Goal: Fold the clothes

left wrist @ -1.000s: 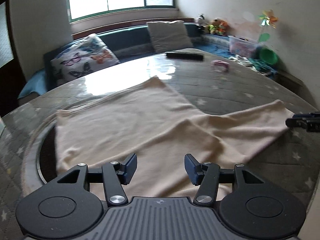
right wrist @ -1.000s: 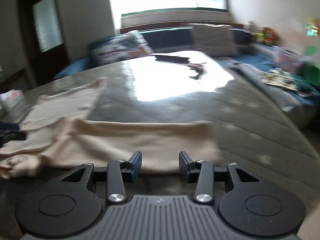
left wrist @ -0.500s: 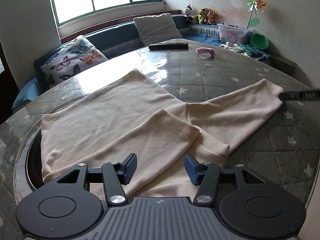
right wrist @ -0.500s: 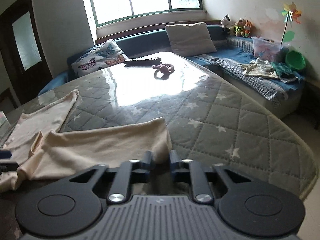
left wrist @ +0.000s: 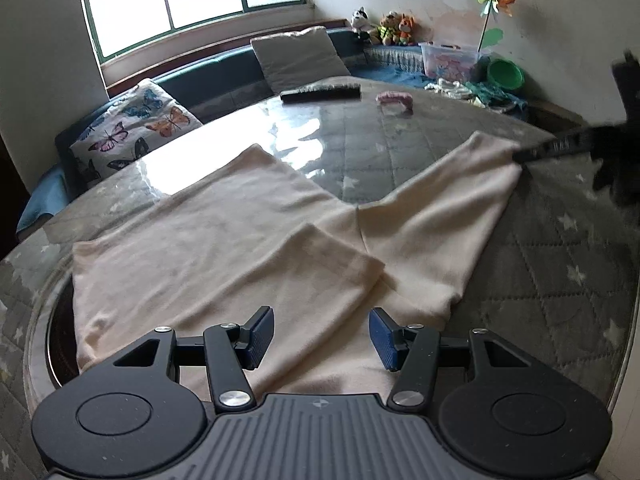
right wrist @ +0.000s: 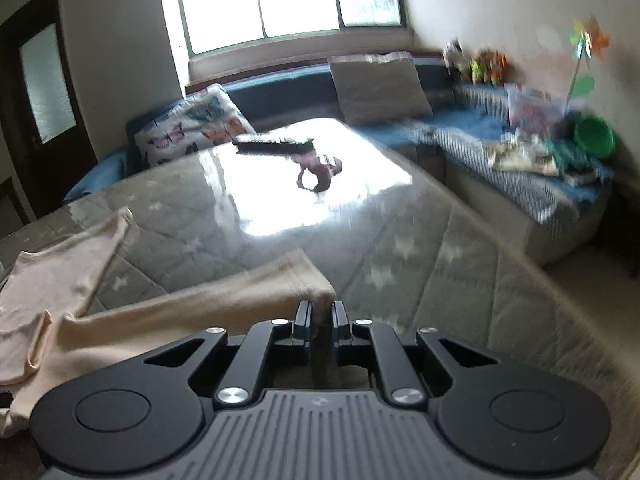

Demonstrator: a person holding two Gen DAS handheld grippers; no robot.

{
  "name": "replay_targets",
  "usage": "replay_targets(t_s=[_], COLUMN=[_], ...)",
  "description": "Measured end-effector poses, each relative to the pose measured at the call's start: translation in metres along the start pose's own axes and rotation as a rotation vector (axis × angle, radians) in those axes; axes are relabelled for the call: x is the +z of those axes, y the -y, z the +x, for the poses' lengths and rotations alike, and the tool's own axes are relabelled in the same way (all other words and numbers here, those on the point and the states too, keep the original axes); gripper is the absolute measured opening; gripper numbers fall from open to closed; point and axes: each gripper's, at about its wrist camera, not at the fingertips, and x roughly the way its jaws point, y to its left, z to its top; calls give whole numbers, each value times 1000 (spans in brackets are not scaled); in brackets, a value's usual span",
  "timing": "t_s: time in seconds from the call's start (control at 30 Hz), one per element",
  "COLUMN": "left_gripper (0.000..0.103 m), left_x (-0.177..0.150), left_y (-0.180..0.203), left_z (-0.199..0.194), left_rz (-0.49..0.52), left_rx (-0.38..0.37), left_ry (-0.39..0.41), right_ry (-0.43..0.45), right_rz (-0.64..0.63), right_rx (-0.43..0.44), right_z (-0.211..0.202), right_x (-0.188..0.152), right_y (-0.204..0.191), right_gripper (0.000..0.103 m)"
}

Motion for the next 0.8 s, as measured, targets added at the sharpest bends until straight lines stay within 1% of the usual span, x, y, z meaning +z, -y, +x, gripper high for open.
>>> replay_targets(t_s=[0.1,0.27,0.43,0.57,0.73,0.8], left_gripper=[56,56,56,56,56,58], left_x=[7,14,13,10,-4,-13], left_y=[-3,-4,-3,-10,-29,-42], left_z=[6,24,31,21,-6,-21], left_rz=[-8,-42,-37,-56,-104,-128], left_rx=[2,-1,-20,-26,-3,26], left_ry=[8,-8,-11,8,51,67], right_ry=[4,24,68,128,203,219], right_rz=[29,75,62,8,-115,-175], right_rx=[17,53,99,161,280,334], right_z=[-2,-9,-26,-47,-77,-86], right_x=[-1,10,26,44,68,72], right_y=[4,8,-6,-32,-92,-121], right_gripper=[8,8,8,8,8,8])
